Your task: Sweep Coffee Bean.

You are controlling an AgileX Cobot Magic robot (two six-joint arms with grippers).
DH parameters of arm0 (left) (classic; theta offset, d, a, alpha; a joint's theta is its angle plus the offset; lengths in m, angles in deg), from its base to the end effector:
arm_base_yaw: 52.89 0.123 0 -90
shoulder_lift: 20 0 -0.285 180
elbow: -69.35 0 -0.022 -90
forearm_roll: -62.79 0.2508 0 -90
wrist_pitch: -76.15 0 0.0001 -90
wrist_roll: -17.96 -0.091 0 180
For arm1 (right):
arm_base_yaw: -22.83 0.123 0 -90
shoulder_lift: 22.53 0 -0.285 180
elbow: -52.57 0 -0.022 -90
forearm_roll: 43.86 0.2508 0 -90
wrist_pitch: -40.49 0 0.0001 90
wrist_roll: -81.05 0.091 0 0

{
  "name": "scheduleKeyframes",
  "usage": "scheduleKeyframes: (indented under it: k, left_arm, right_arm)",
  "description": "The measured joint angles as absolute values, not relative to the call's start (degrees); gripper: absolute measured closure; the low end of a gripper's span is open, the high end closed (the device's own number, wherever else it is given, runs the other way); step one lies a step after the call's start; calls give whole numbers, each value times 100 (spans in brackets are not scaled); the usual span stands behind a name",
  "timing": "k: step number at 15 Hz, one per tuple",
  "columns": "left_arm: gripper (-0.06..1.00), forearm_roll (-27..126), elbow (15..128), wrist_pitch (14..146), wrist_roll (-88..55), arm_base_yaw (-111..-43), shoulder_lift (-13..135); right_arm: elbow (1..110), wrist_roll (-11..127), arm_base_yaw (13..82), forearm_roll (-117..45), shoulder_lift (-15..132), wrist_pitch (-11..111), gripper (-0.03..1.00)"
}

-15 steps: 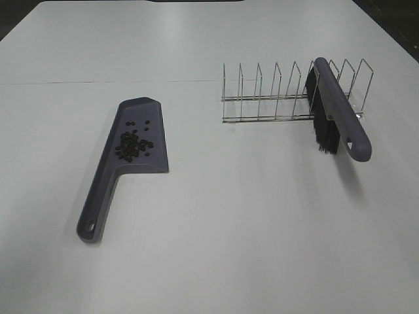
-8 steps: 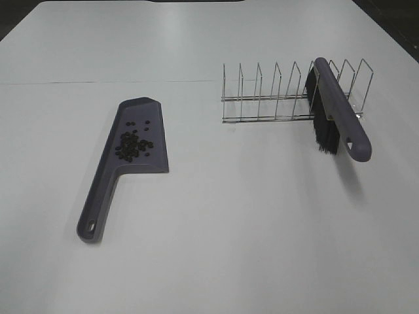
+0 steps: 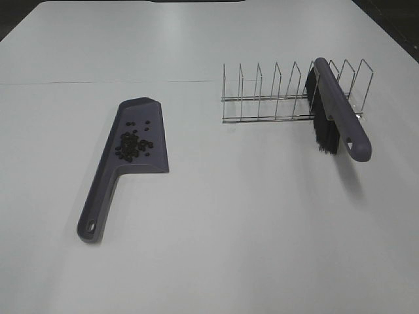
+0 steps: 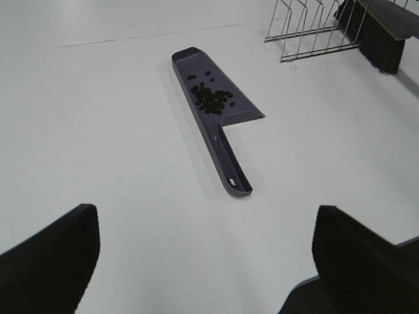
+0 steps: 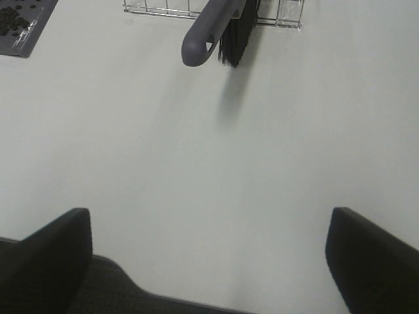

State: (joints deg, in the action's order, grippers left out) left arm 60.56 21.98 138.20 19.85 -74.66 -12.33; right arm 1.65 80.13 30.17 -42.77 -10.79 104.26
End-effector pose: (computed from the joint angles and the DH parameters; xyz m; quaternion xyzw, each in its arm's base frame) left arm -0.0091 0.0003 0.2813 0.1484 0.8399 -0.1260 0.5067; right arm 0.0065 0.0024 0.2616 -0.0644 0.8903 0.0347 0.4494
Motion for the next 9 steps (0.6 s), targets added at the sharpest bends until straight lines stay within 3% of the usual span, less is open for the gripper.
scheduleKeyframes:
  k: [9]
  left_arm:
    - [18, 5941, 2198, 13820, 1899, -7466, -1262]
  right_arm:
    - [165, 8013, 3017, -4277, -1079, 10426, 14]
